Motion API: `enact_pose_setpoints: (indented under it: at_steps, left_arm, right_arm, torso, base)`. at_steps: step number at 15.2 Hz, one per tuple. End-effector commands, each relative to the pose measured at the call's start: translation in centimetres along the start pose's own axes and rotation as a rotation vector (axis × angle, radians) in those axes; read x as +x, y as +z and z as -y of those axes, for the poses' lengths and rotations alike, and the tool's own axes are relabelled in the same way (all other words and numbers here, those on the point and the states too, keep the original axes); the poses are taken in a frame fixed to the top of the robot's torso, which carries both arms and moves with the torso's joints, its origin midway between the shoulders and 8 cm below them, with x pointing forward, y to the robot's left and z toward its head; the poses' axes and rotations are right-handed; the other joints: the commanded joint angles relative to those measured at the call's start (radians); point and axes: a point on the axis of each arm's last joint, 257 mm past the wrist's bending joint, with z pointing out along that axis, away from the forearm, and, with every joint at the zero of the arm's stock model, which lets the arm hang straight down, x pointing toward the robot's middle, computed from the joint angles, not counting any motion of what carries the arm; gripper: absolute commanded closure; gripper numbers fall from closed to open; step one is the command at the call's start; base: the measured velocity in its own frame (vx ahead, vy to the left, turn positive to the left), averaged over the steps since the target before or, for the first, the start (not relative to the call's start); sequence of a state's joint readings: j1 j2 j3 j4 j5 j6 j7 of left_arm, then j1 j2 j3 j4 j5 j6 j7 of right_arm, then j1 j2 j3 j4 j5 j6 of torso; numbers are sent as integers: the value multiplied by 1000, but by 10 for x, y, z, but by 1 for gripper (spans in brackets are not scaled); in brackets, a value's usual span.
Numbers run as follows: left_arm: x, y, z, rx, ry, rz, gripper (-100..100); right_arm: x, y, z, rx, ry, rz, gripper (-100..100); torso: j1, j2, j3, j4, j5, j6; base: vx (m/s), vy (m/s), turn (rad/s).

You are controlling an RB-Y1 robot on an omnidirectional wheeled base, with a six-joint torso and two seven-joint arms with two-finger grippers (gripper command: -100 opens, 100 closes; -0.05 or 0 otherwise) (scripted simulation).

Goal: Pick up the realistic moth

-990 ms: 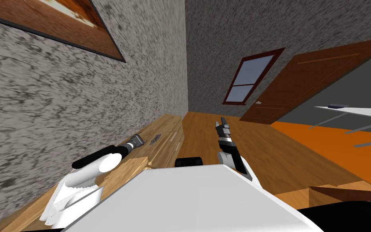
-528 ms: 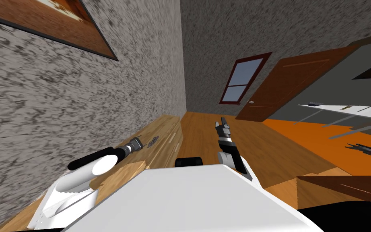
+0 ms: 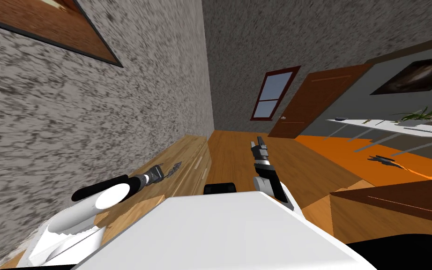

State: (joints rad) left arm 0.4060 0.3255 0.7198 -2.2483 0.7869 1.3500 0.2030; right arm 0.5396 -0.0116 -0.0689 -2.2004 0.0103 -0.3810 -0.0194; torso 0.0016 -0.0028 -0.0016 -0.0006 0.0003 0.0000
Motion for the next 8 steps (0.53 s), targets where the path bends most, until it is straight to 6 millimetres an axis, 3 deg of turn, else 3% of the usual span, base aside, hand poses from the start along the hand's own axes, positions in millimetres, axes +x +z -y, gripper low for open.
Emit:
enact_pose_setpoints:
  at_steps: [1, 8]
  left_arm:
    - [-5, -2, -10, -44, -10, 9, -100]
    - [-22, -11, -35, -155, -57, 37, -100]
  right_arm:
    - [0, 0, 0, 0, 0, 0, 0]
    - [0, 0, 0, 0, 0, 0, 0]
  torso:
    - [0, 0, 0, 0, 0, 0]
    - [0, 0, 0, 0, 0, 0]
  base:
    - [19, 19, -31]
    - [19, 14, -89]
